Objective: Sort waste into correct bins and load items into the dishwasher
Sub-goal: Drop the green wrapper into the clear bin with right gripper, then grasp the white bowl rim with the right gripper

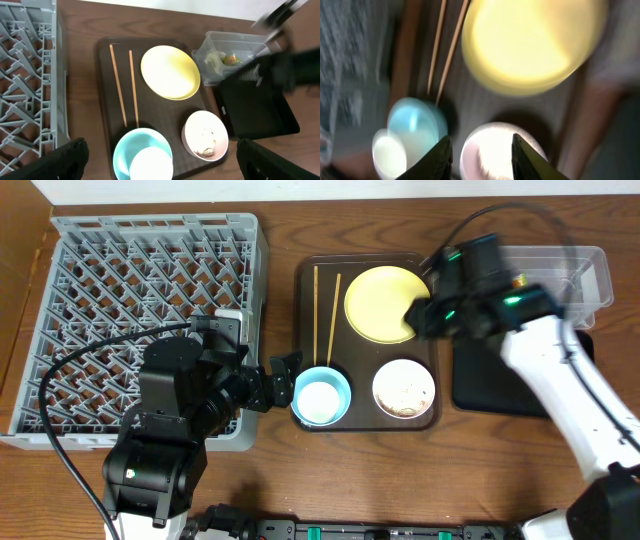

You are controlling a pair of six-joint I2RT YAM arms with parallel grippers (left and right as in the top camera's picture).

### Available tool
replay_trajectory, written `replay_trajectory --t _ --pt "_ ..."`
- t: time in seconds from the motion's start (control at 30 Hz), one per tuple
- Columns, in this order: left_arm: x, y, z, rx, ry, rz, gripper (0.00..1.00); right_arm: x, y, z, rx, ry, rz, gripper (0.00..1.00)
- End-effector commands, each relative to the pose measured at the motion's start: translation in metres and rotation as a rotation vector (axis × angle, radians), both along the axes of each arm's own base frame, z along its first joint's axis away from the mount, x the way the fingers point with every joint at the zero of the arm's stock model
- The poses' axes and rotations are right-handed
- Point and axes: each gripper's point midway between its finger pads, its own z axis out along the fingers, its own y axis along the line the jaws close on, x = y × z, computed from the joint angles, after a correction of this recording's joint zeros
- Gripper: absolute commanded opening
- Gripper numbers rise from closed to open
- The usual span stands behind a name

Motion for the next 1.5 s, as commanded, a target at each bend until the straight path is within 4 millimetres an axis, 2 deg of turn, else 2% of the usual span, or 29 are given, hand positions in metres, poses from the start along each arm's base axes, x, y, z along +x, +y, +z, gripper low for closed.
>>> replay_trajectory --t 0.0,0.23,0.27,0.4,0.53,0.7,0.87,0.93,1.07,1.2,1.3,1.47 --pt "-0.001 -0.002 0.009 -0.013 -0.019 -0.011 0.95 -0.027 0.028 -0.029 -0.105 0.031 0.151 0.35" --pt "-0.001 -0.002 0.009 -0.013 -0.019 -0.011 0.95 -0.043 0.04 -0.075 -0.379 0.011 0.218 0.33" --pt "-0.001 -0.002 0.009 -0.013 -0.019 -0.011 0.96 -0.046 0.041 -0.087 -0.417 0.025 0.232 0.31" --pt "-0.001 -0.002 0.009 -0.013 -0.019 -0.011 0.95 -0.054 0.045 -0.108 -0.432 0.082 0.252 0.29" --pt "-0.001 -0.002 0.009 -0.013 -0.019 -0.011 0.95 -0.061 0.04 -0.122 -0.461 0.135 0.263 0.28" --pt "-0.001 -0.002 0.009 -0.013 -0.019 -0.011 0.95 -0.065 0.036 -0.129 -0.487 0.164 0.267 0.24" --pt "-0.001 -0.002 0.009 -0.013 -0.019 -0.011 0.95 -0.043 0.023 -0.128 -0.551 0.084 0.214 0.21" --pt "-0.001 -0.002 0.009 -0.013 -0.019 -0.011 0.95 -0.04 0.021 -0.128 -0.544 0.088 0.201 0.21" --pt "-0.001 -0.002 0.009 -0.013 -0.019 -0.011 0.95 -0.06 0.029 -0.13 -0.455 0.192 0.238 0.26" --pt "-0.001 -0.002 0.009 -0.013 -0.019 -0.011 0.95 -0.079 0.03 -0.142 -0.468 0.226 0.275 0.27" --pt "-0.001 -0.002 0.009 -0.013 -0.019 -0.011 0.96 -0.085 0.032 -0.155 -0.462 0.213 0.287 0.27" --pt "-0.001 -0.002 0.009 -0.013 -0.019 -0.011 0.95 -0.082 0.027 -0.156 -0.461 0.223 0.257 0.19"
